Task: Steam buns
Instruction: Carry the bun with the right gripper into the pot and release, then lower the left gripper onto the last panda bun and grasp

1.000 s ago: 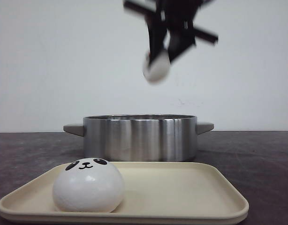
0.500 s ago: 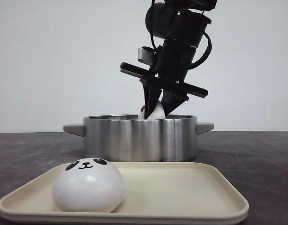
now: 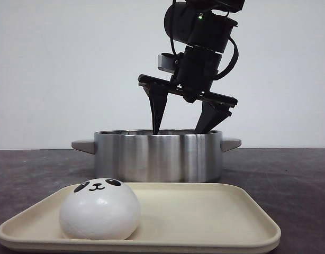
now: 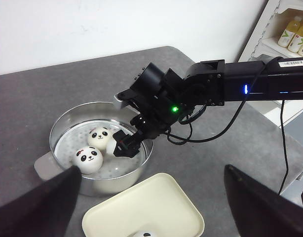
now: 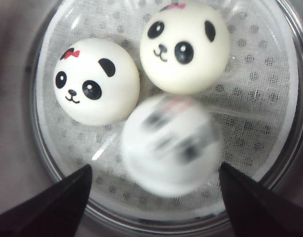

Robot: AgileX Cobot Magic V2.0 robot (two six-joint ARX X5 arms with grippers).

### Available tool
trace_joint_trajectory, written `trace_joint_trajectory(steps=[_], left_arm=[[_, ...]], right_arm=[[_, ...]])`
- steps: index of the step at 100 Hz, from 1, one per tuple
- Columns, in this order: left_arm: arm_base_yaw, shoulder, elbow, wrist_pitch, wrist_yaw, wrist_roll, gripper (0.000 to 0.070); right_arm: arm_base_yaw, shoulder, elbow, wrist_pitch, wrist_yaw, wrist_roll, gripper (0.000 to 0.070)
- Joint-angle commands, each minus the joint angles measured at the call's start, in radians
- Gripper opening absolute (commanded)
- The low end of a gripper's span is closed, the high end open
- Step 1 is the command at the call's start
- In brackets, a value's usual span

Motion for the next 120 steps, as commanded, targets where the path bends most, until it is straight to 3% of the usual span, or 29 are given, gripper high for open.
trace_joint_trajectory(steps=[1,24,49,51,65,88,106,112,120], left_arm=[[-0.011,0.008,0.019,0.006,-0.007,0.011,0.0554],[-0.011,0.029,0.009,-0.044,-0.007,0.010,0.0554],[-0.011,0.067,-0.069,-0.059,0.002,-0.054,0.0554],[-0.011,0.067,-0.078,-0.056,0.002,-0.060,0.0554],[-0.011,0.067,-0.173,-0.017,0.016,-0.111,0.0554],[-0.012,0.068,-0.404,0.090,0.137,-0.212,0.0556],[-0.012,0.099,-0.578,0.172,0.179,-0.290,0.0560],[-0.012,0.127,-0.605,0.183,0.192,-0.306,0.0579],[-0.013,0.182,-0.609,0.185,0.217,-0.308,0.0657]], right_arm=[[0.006,0.016,0.016,0.010,0.002,-0.003,0.0524],[0.006,-0.019,0.078,-0.037,-0.010,-0.013,0.0508],[0.053,-0.205,0.189,-0.061,0.002,-0.046,0.0020],[0.058,-0.219,0.194,-0.061,0.002,-0.053,0.0007],[0.098,-0.367,0.210,-0.056,0.022,-0.085,0.0005],[0.149,-0.570,0.210,-0.105,0.109,-0.117,0.0005],[0.155,-0.665,0.210,-0.173,0.159,-0.123,0.0005],[0.155,-0.684,0.210,-0.195,0.171,-0.133,0.0005],[0.155,-0.701,0.210,-0.225,0.192,-0.142,0.0005]])
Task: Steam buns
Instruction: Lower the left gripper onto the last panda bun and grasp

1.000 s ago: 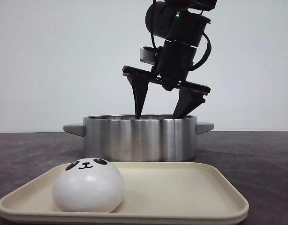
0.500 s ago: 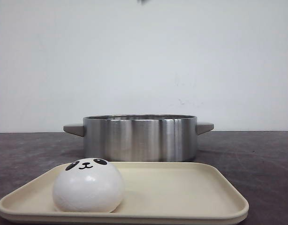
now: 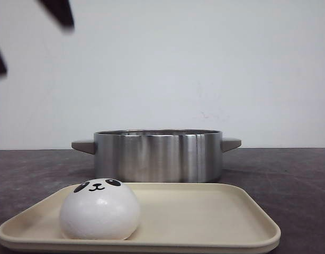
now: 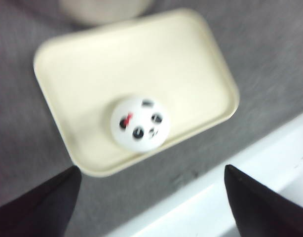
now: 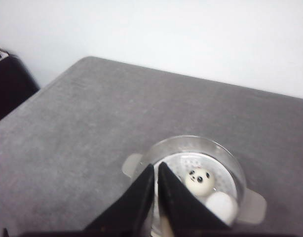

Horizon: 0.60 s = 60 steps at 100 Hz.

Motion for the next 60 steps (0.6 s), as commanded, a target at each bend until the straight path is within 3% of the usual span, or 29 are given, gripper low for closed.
trace_joint_trajectory(steps=[1,60], left_arm=[[-0.012,0.043,0.016,0.026,0.025,-0.024,0.0664],[-0.038,0.431,0.016,0.160,0.052,-0.020,0.0679]], right_arm=[[0.010,0.007,0.017,-0.013,0.014,-0.021,0.0005],[0.039,-0.003,0.017,-0.072,0.012,-0.022,0.0005]])
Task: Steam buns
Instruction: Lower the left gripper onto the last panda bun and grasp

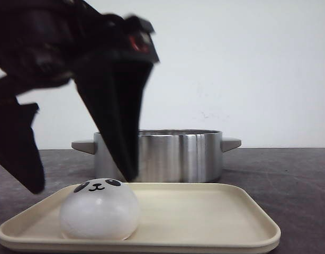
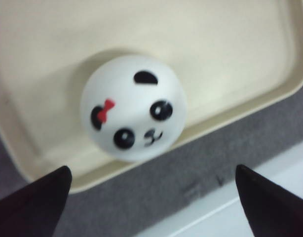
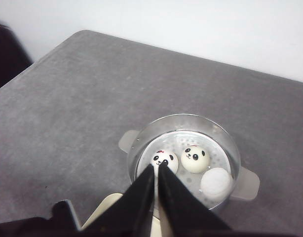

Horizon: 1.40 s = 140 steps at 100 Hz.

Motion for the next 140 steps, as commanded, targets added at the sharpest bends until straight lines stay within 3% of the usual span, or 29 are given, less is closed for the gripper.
trace_joint_trajectory(steps=[1,83,97,112,130,140], left_arm=[[-0.011,0.035,0.016,0.017,0.003,-0.001,0.0678],[0.013,0.194,0.016,0.106,-0.032,-0.006,0.0660],[0.026,0.194,0.016,0.107,-0.055,-0.018,0.0508],[0.039,0.195,0.016,0.106,-0.055,-0.023,0.0497],[0.045,0.195,0.016,0.097,-0.055,-0.019,0.0165],[0.045,0.195,0.016,0.098,-0.055,-0.009,0.0078]], right_arm=[[0.011,0.004,0.017,0.006,0.003,-0.011,0.0005],[0.011,0.004,0.017,-0.027,-0.004,-0.038,0.0005],[0.011,0.004,0.017,-0.030,-0.004,-0.038,0.0006],[0.011,0.004,0.017,-0.036,-0.003,-0.039,0.0006],[0.011,0.004,0.017,-0.035,-0.003,-0.039,0.0006],[0.011,0.004,0.017,-0.035,-0.003,-0.038,0.0006]])
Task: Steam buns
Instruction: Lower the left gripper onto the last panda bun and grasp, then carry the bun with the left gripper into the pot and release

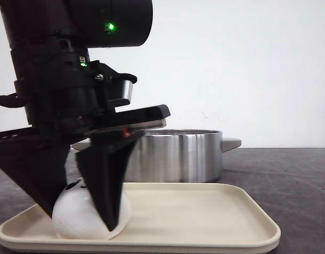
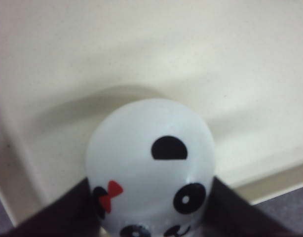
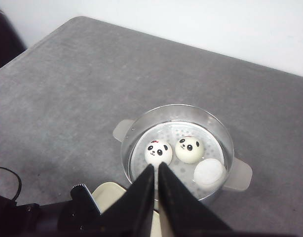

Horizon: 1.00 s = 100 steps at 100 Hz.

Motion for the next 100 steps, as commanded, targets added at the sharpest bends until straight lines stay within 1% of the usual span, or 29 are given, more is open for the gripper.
trace_joint_trajectory(steps=[1,4,5,6,16,31,42,57,75,91,100], left_arm=[[-0.008,0.021,0.015,-0.003,-0.003,0.007,0.0067],[-0.008,0.021,0.015,-0.002,-0.005,0.021,0.0029],[-0.009,0.021,0.015,-0.002,-0.006,0.028,0.0004],[-0.009,0.021,0.015,-0.002,-0.007,0.030,0.0000],[-0.009,0.020,0.016,-0.002,-0.012,0.074,0.0000],[-0.011,-0.016,0.063,-0.023,-0.014,0.100,0.0000],[-0.022,-0.064,0.149,-0.024,-0.013,0.125,0.0000],[-0.014,-0.089,0.317,-0.038,-0.024,0.203,0.0000],[0.069,-0.063,0.473,-0.048,-0.024,0.281,0.0000],[0.174,-0.014,0.509,-0.032,-0.022,0.310,0.0000],[0.226,0.026,0.509,-0.010,0.016,0.325,0.0000]], right_arm=[[0.011,0.004,0.017,0.005,0.000,-0.011,0.0005],[0.011,0.004,0.017,0.005,0.000,-0.011,0.0006],[0.011,0.004,0.017,0.005,0.000,-0.011,0.0006],[0.011,0.004,0.017,0.005,0.000,-0.011,0.0005],[0.011,0.004,0.017,0.005,0.000,-0.011,0.0006],[0.011,0.004,0.017,0.005,0.000,-0.011,0.0006],[0.011,0.004,0.017,0.006,-0.001,-0.011,0.0006],[0.011,0.004,0.017,0.017,0.000,-0.011,0.0005],[0.024,0.004,0.017,0.060,0.000,-0.011,0.0005],[0.025,0.005,0.017,0.077,-0.001,-0.012,0.0006],[0.025,0.006,0.017,0.077,-0.001,-0.012,0.0006]])
